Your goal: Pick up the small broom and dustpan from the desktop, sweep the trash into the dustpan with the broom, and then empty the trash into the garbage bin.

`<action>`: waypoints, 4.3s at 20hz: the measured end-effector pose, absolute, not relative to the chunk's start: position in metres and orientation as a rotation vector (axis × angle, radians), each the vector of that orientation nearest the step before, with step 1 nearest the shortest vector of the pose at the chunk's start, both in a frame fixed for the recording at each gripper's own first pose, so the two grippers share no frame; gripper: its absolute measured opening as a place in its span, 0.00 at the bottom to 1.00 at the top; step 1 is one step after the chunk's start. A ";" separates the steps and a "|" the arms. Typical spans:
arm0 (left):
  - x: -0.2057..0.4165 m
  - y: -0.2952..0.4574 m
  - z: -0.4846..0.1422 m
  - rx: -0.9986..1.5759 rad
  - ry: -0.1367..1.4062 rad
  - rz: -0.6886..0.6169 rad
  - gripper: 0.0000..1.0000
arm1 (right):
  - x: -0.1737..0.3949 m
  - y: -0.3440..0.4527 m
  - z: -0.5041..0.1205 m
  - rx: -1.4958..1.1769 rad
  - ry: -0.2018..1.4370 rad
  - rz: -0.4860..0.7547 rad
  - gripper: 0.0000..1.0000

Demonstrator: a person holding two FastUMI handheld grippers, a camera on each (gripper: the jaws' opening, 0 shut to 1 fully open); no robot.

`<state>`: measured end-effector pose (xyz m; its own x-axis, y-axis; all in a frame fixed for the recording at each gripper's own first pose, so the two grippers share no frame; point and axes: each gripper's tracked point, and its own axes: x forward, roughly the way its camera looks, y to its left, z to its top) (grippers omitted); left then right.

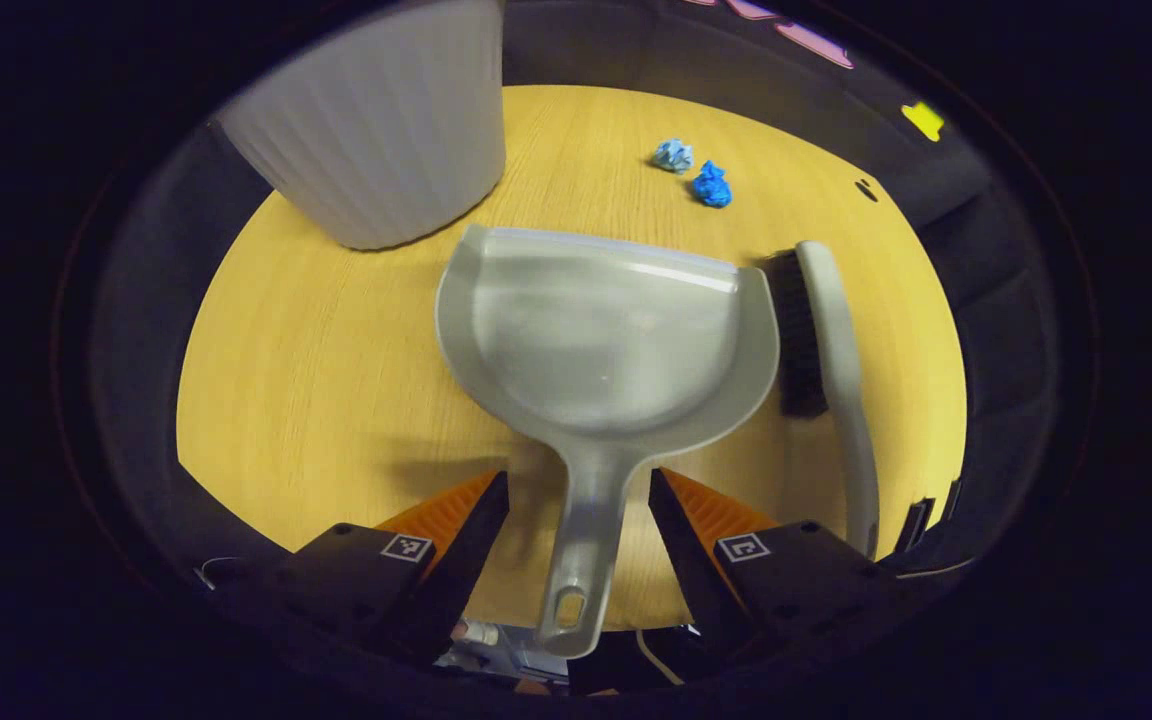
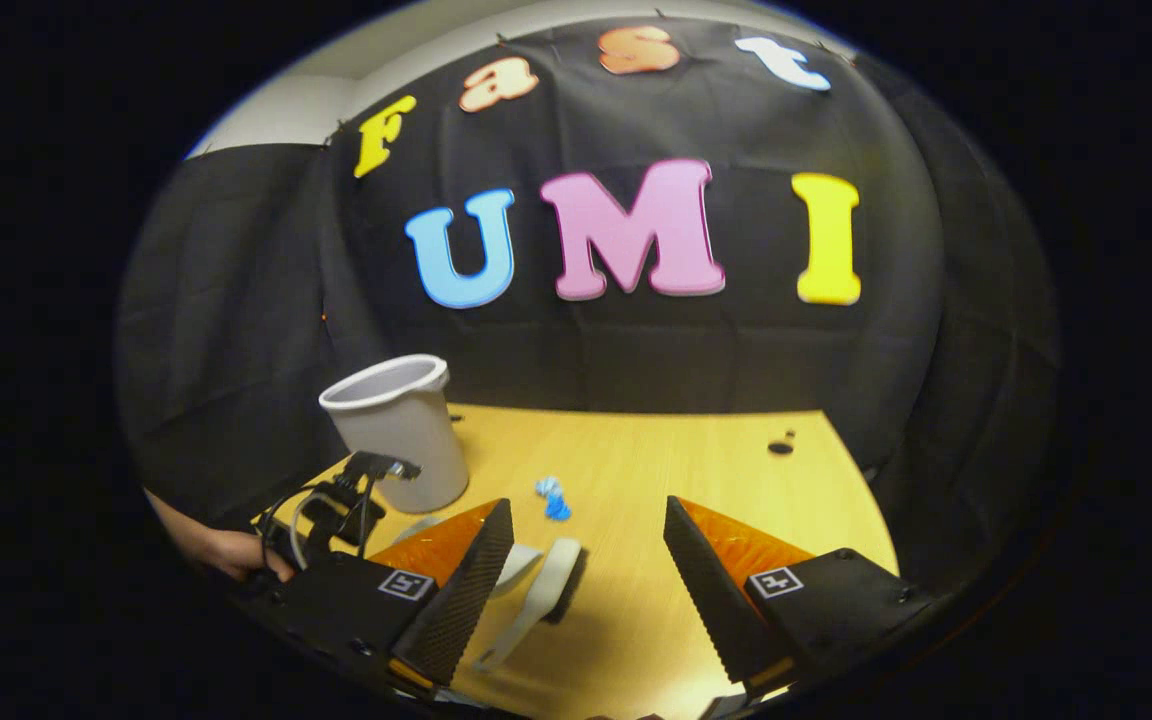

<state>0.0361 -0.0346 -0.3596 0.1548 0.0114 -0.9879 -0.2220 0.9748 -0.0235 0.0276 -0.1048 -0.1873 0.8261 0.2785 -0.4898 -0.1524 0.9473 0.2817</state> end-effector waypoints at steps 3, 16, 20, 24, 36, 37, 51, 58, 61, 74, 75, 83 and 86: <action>0.046 -0.037 -0.369 -0.182 1.467 0.173 0.70 | 0.019 -0.110 -0.219 0.277 0.672 0.214 0.98; 0.046 -0.032 -0.378 -0.053 1.487 -0.005 0.30 | -0.043 -0.010 -0.348 0.413 1.330 0.148 0.99; 0.048 -0.031 -0.382 -0.046 1.437 -0.054 0.30 | -0.042 -0.001 -0.385 0.311 1.434 0.073 0.99; 0.046 -0.030 -0.382 -0.049 1.423 -0.085 0.30 | -0.031 -0.005 -0.414 0.214 1.501 0.006 0.99; 0.041 -0.027 -0.380 -0.042 1.429 -0.149 0.30 | 0.030 -0.039 -0.419 0.000 1.487 0.117 0.30; 0.039 -0.025 -0.381 -0.029 1.430 -0.175 0.30 | 0.044 -0.046 -0.415 -0.019 1.462 0.126 0.30; 0.052 0.015 -0.375 0.200 1.579 -0.246 0.30 | 0.272 -0.090 -0.413 -0.594 1.228 0.409 0.29; 0.062 0.024 -0.373 0.304 1.527 -0.296 0.30 | 0.244 -0.020 -0.408 -0.761 1.211 0.757 0.29; 0.072 0.025 -0.372 0.297 1.411 -0.313 0.30 | 0.180 0.002 -0.408 -0.691 1.296 0.899 0.30; 0.028 0.022 -0.341 0.062 1.233 -0.364 0.29 | 0.159 -0.037 -0.369 -0.105 1.307 0.667 0.30; 0.021 0.024 -0.329 0.029 1.215 -0.364 0.29 | 0.163 -0.048 -0.371 -0.103 1.300 0.634 0.30; 0.002 0.054 -0.224 0.044 1.014 -0.213 0.29 | 0.168 -0.059 -0.368 -0.006 1.110 0.454 0.30; 0.015 0.076 -0.174 -0.029 1.001 -0.112 0.29 | 0.169 -0.060 -0.358 -0.013 1.070 0.428 0.30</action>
<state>0.0154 0.0760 -0.1740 0.5342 -0.1071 -0.8386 0.0806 0.9939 -0.0755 0.1690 -0.0600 -0.3582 0.4068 0.3329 -0.8507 -0.3453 0.9182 0.1942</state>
